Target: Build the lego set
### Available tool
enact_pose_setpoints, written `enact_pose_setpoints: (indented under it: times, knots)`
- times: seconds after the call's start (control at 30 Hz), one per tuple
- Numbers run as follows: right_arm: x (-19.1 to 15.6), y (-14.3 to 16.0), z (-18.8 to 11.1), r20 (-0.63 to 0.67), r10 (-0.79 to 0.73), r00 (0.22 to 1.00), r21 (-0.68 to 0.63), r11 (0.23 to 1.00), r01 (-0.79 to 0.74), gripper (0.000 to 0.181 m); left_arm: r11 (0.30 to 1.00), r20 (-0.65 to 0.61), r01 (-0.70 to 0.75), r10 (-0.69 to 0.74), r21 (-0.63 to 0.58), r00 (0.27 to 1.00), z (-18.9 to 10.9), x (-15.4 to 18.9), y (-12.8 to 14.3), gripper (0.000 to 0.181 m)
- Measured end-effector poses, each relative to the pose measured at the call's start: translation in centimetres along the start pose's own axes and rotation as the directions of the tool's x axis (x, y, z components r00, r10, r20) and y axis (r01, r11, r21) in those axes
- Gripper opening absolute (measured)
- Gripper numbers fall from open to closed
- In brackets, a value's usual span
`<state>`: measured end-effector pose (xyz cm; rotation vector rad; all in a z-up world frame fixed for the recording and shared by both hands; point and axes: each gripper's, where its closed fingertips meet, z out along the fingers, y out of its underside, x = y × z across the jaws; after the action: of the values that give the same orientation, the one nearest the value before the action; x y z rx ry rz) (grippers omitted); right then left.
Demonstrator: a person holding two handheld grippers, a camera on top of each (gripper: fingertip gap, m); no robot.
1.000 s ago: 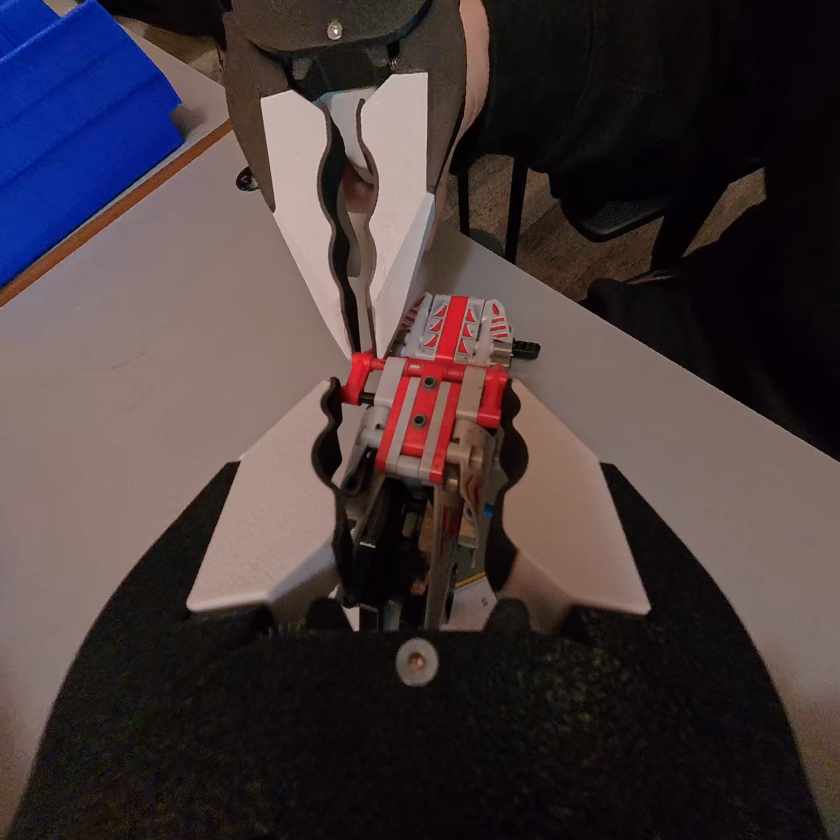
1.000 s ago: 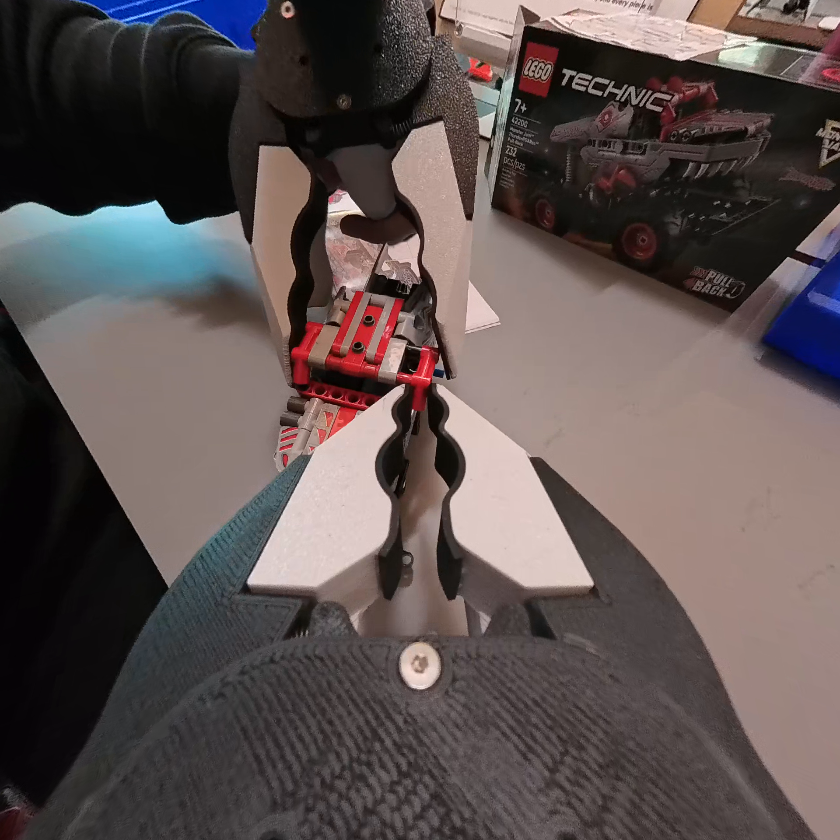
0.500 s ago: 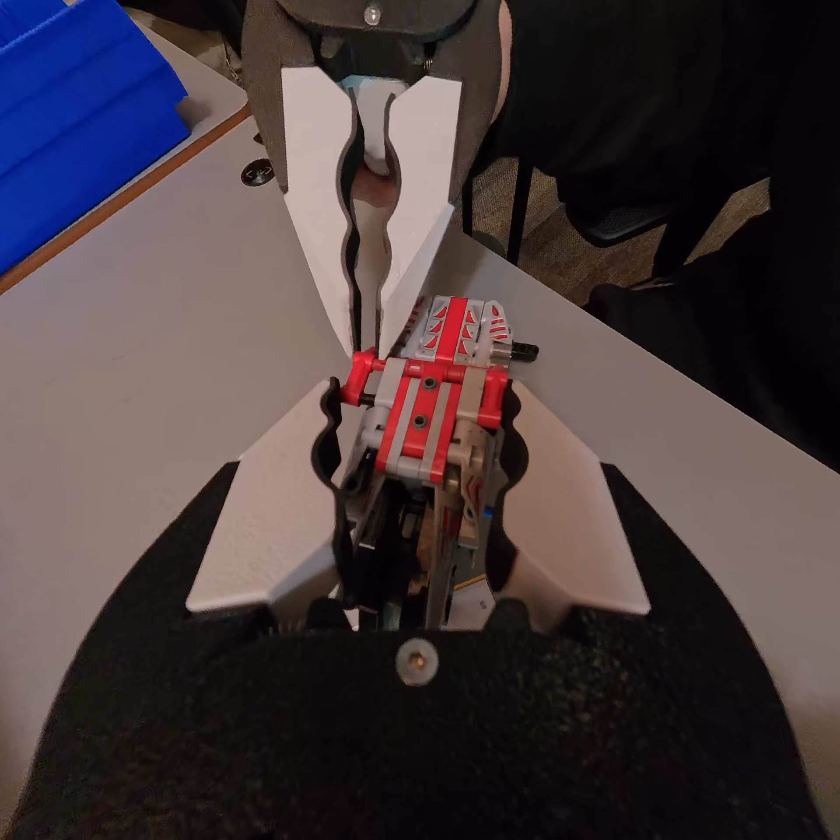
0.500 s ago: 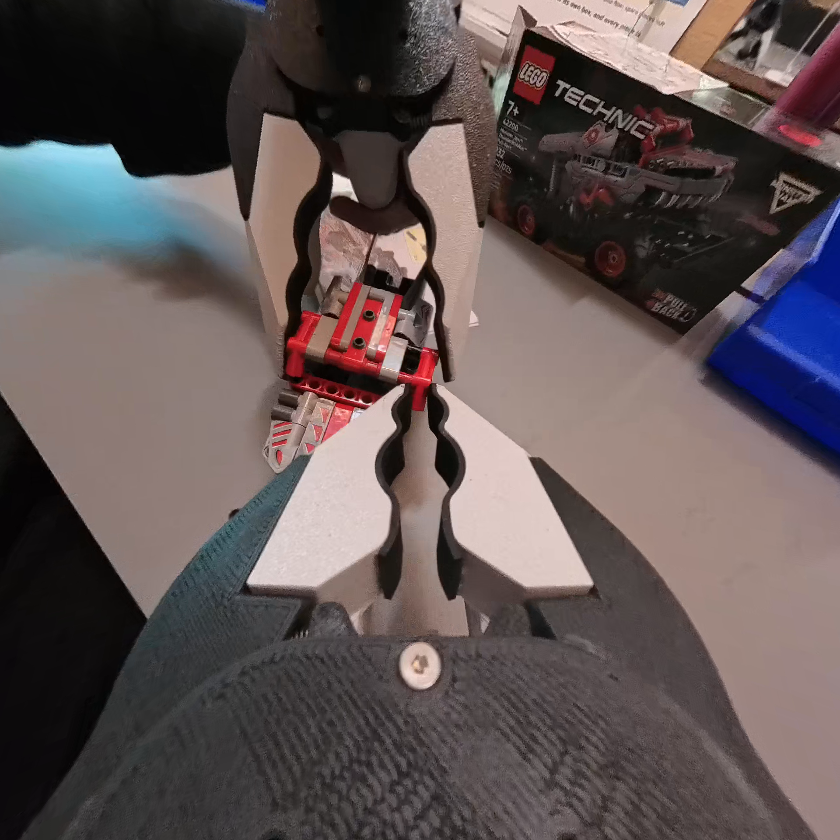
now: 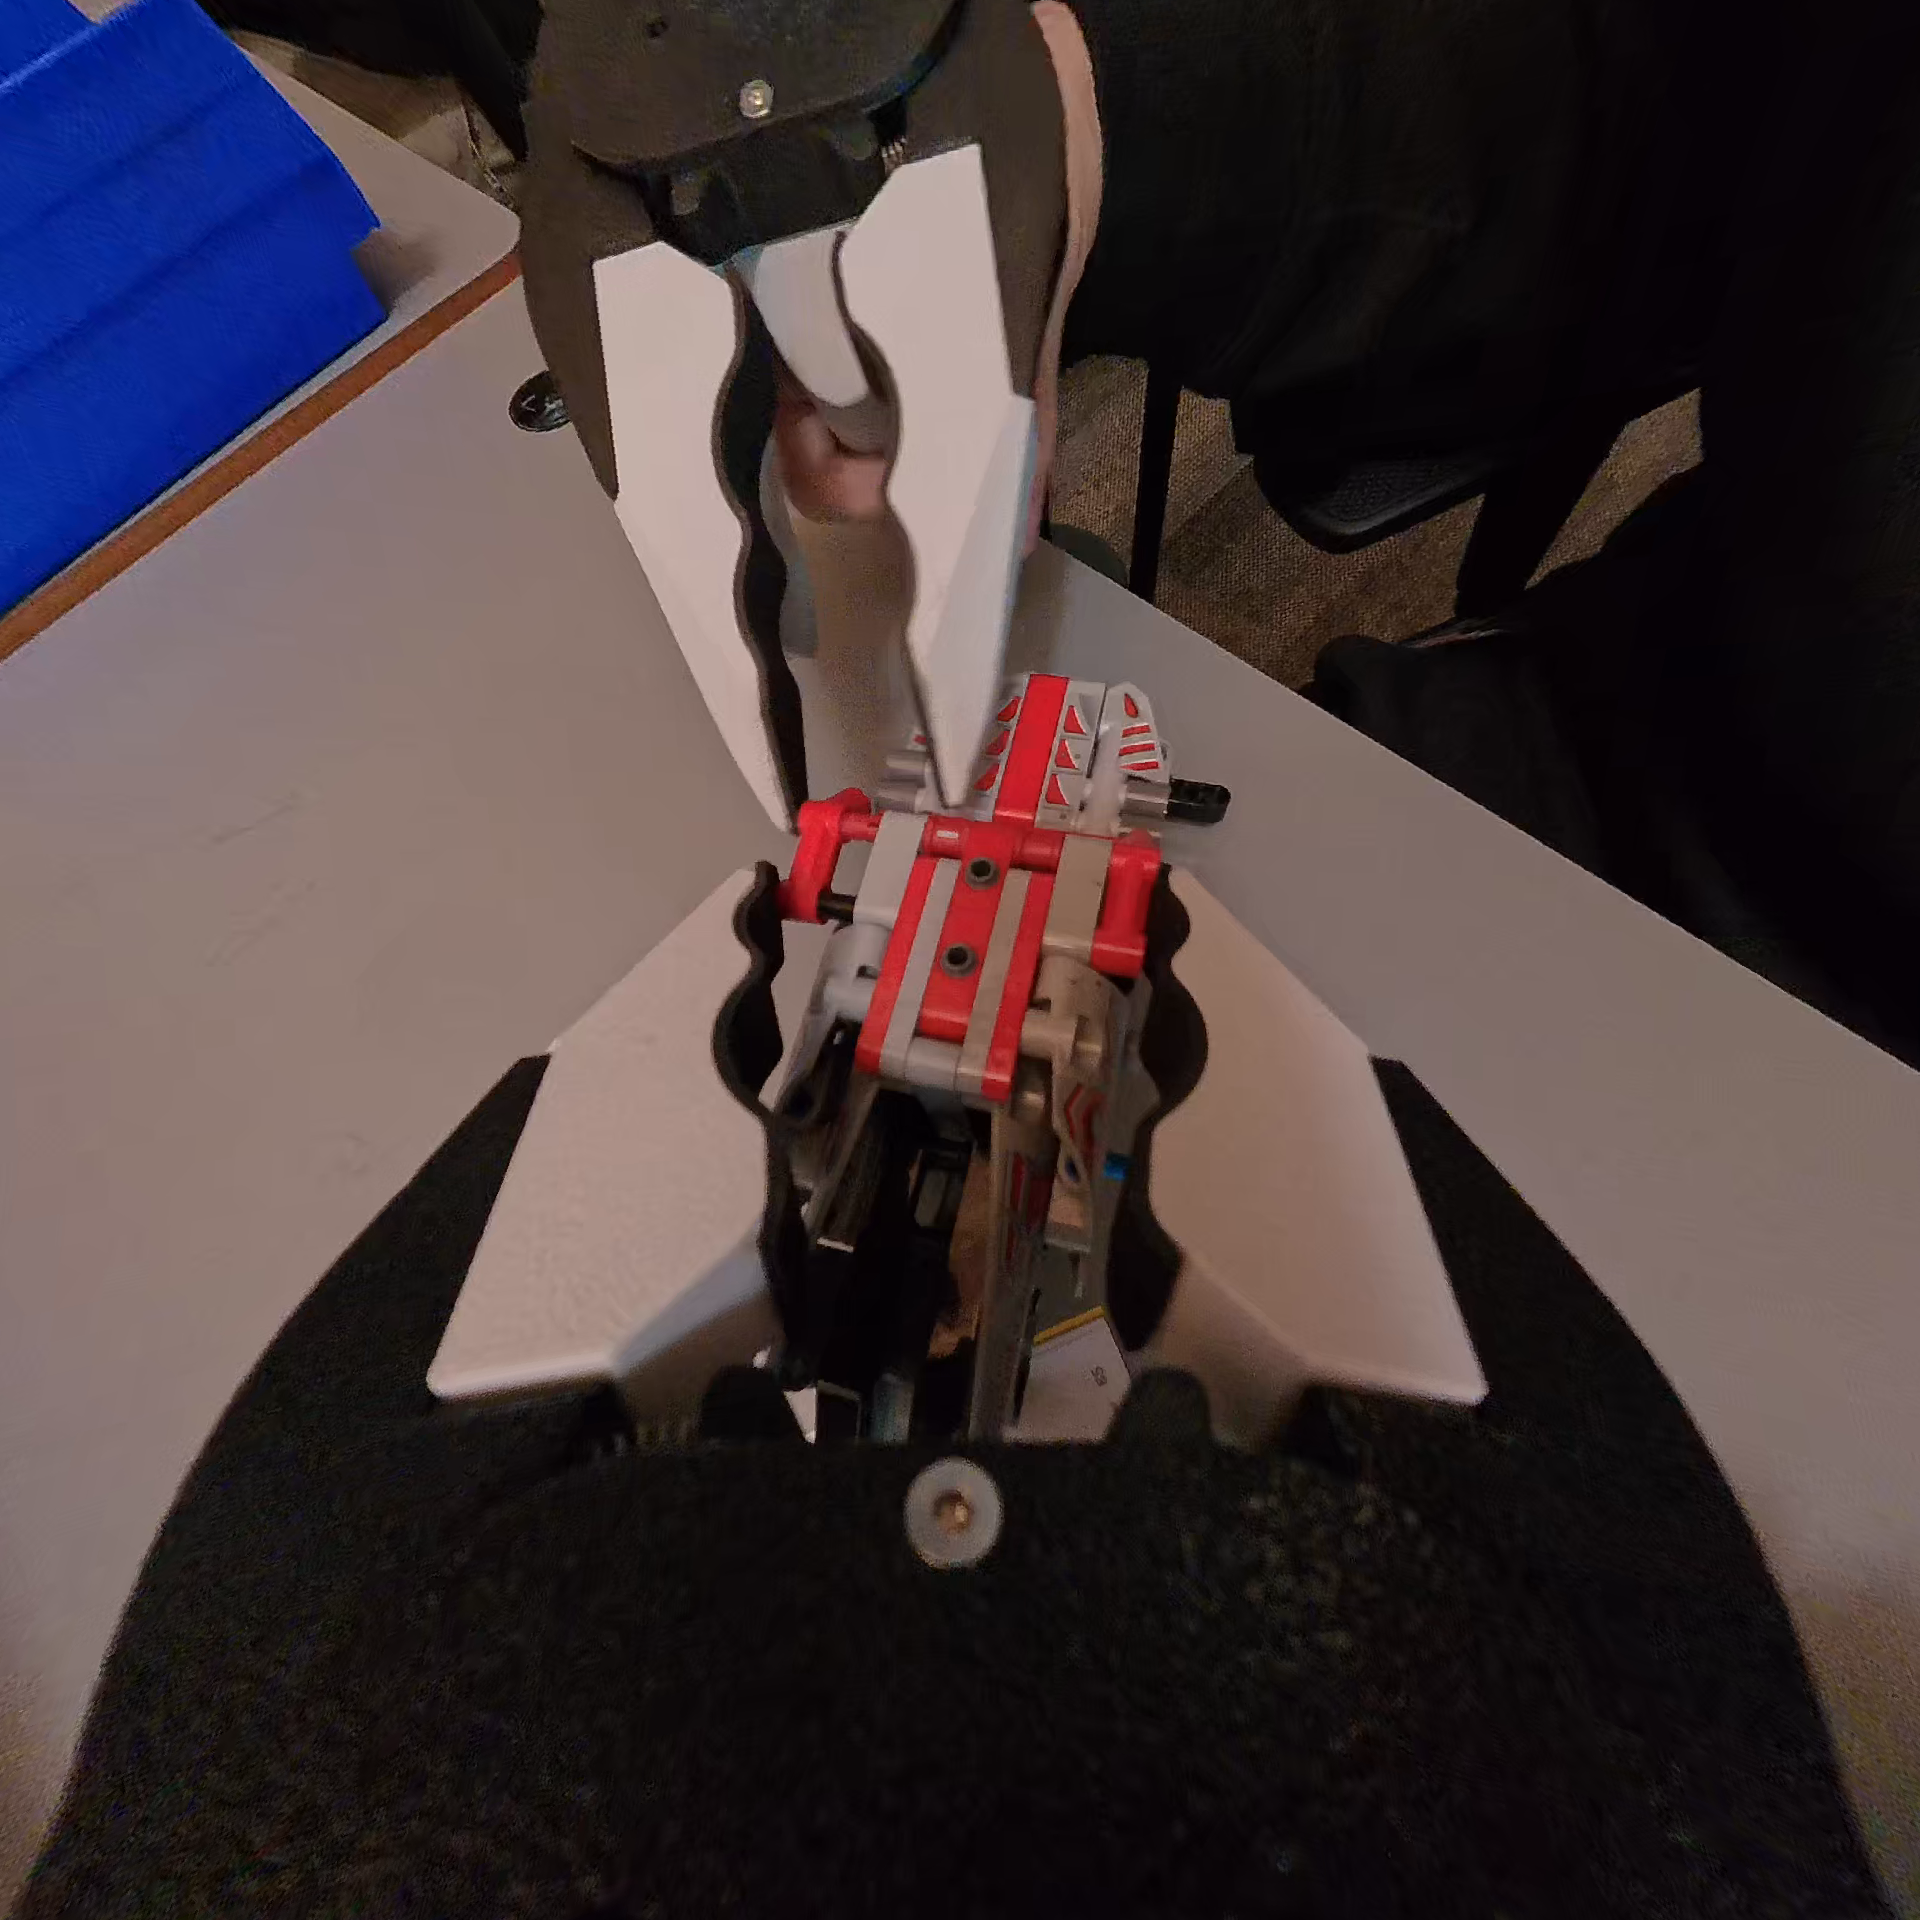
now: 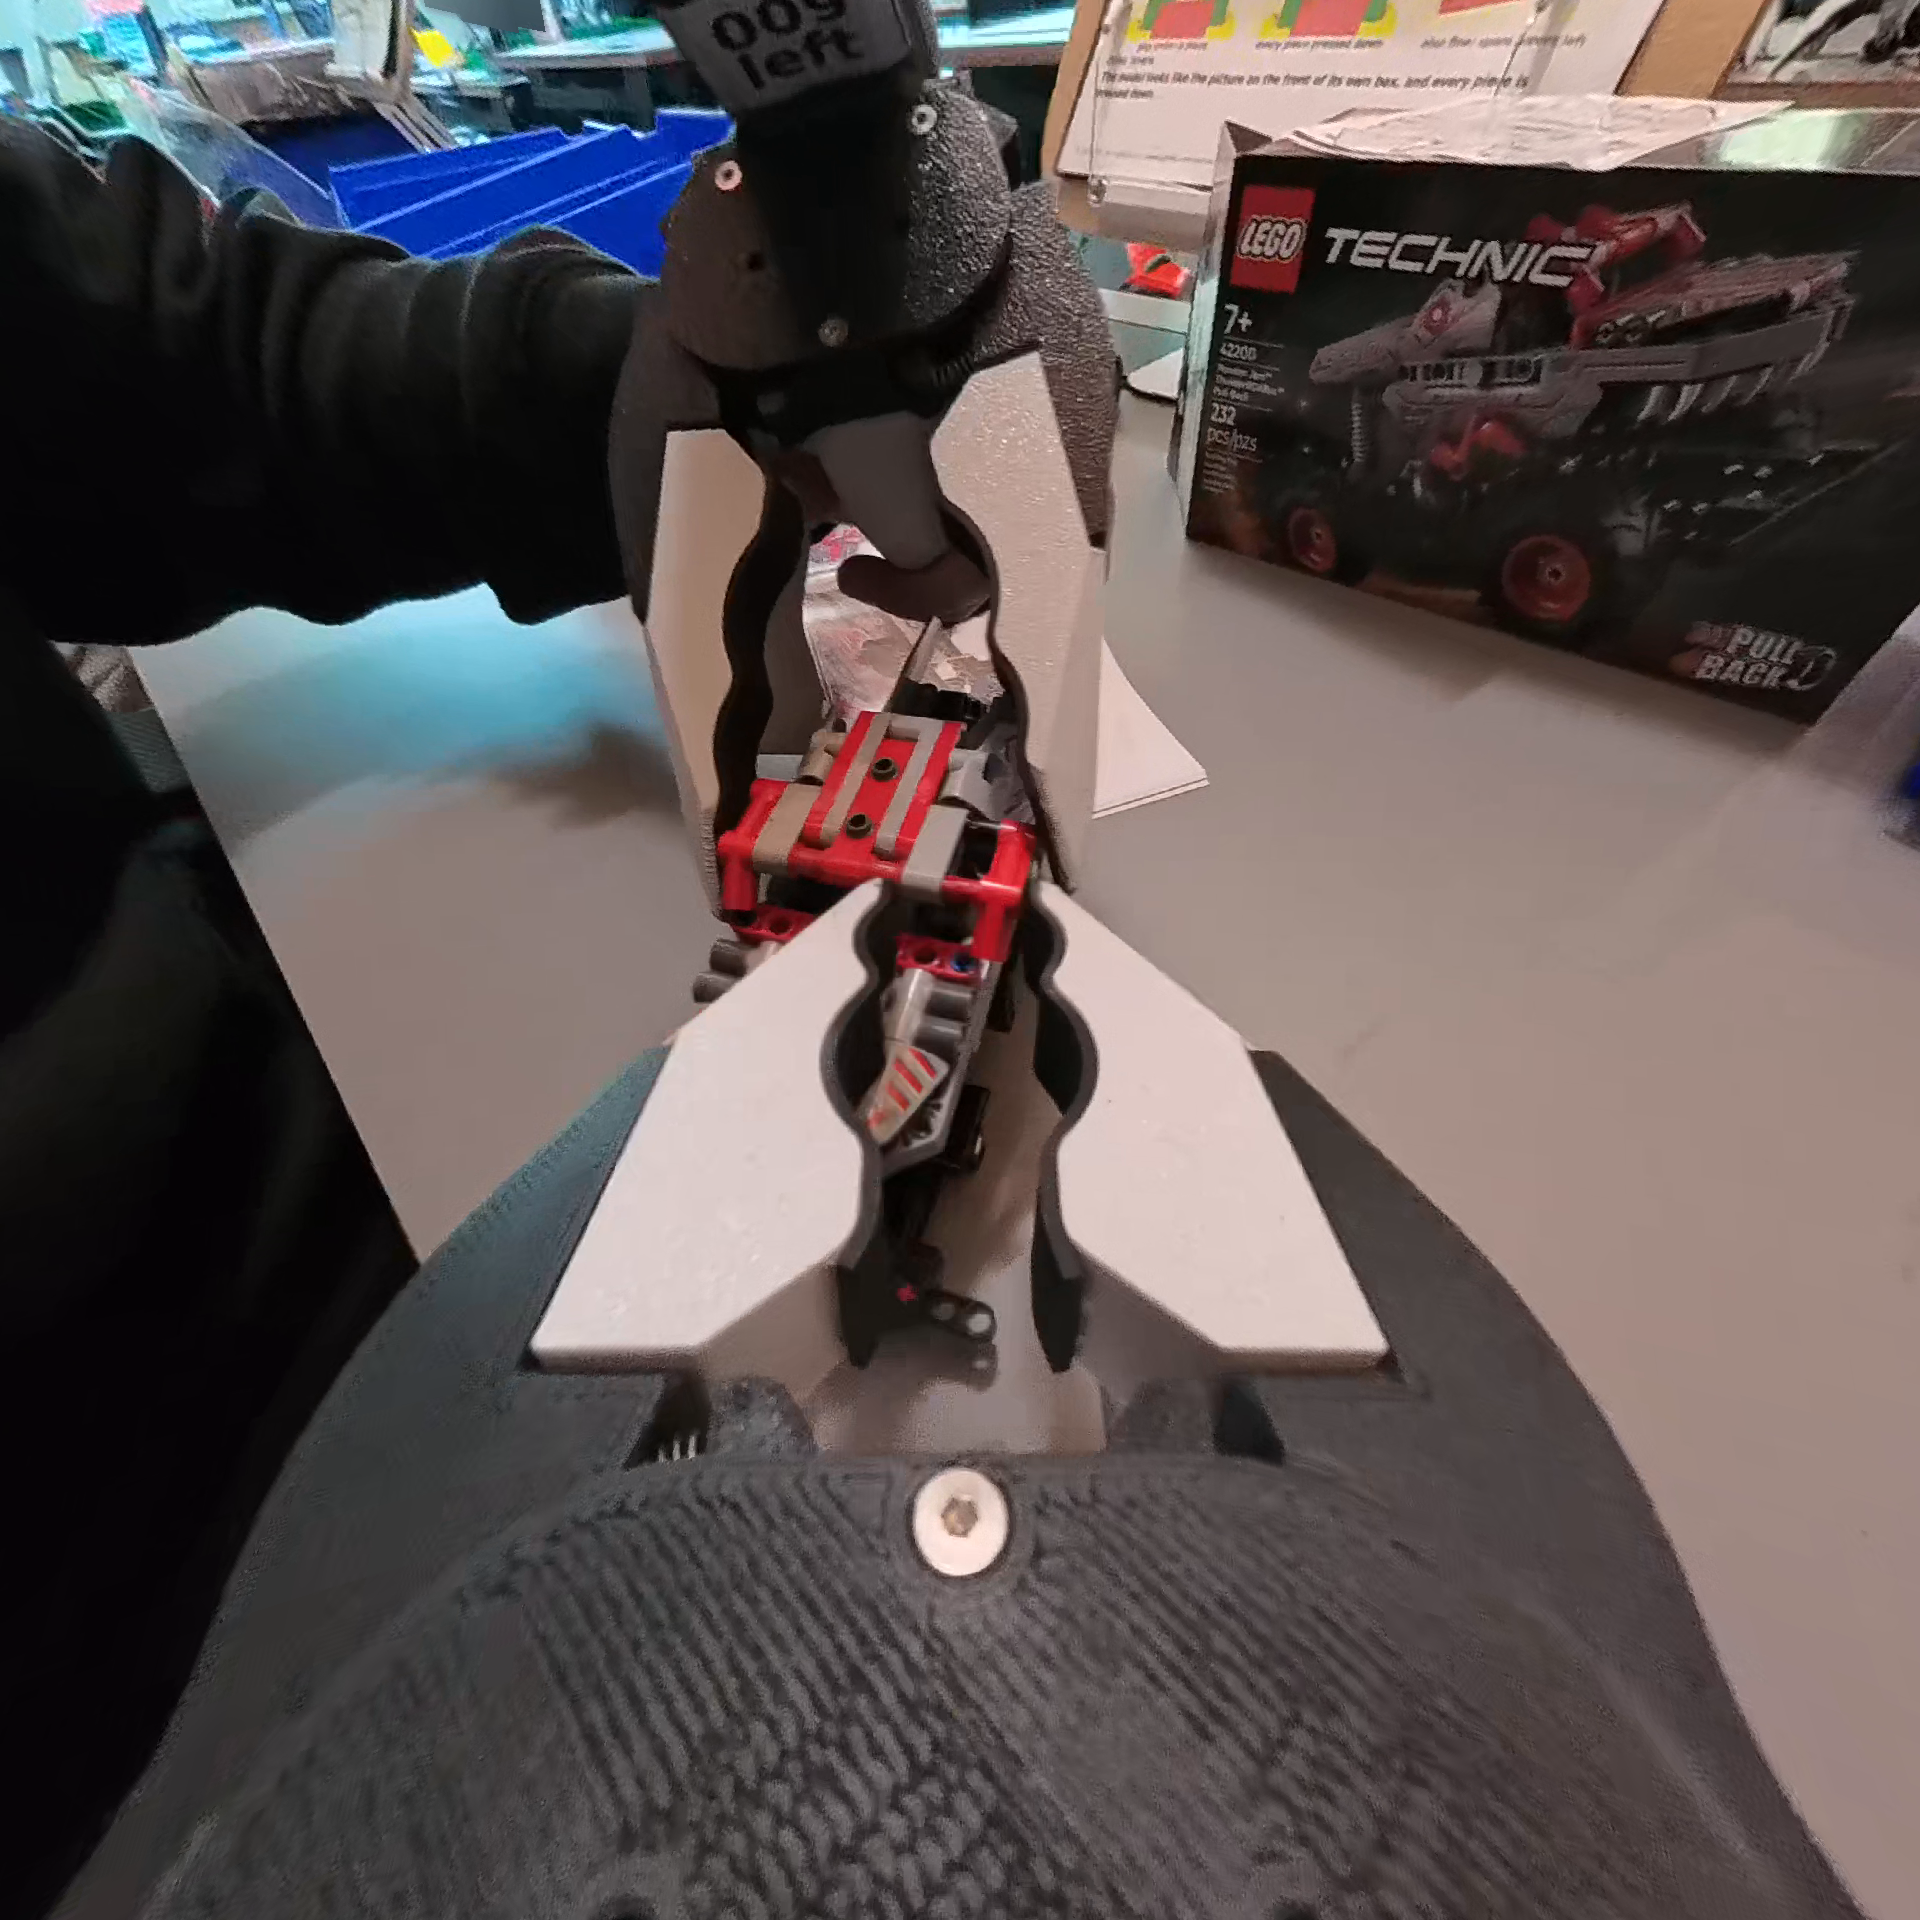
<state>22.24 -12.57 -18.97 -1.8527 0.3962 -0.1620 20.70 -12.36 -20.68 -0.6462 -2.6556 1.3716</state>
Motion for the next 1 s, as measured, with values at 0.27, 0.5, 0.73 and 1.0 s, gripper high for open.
enact_pose_setpoints:
  times: [0.27,0.5,0.73,1.0]
  knots:
    - [-1.3,-0.5,1.0,-0.106,-0.016,0.994,-0.038,0.999,0.012,0.059,1.0,0.032,0.008,-0.008,0.006,0.999,0.0,-0.3,0.0,0.068]
    - [-1.4,0.5,0.9,-0.159,-0.003,0.987,-0.042,0.999,-0.004,0.069,1.0,0.036,-0.001,0.001,0.013,0.999,0.0,-0.4,-0.1,0.069]
    - [-1.4,0.0,1.2,-0.137,0.029,0.99,0.028,0.999,-0.025,0.063,1.0,0.031,-0.015,0.015,0.015,0.999,0.0,-0.3,-0.1,0.068]
    - [-1.5,0.1,1.2,-0.156,0.012,0.988,0.022,1.0,-0.009,0.063,1.0,0.019,-0.018,0.018,0.013,1.0,0.1,-0.2,-0.1,0.068]
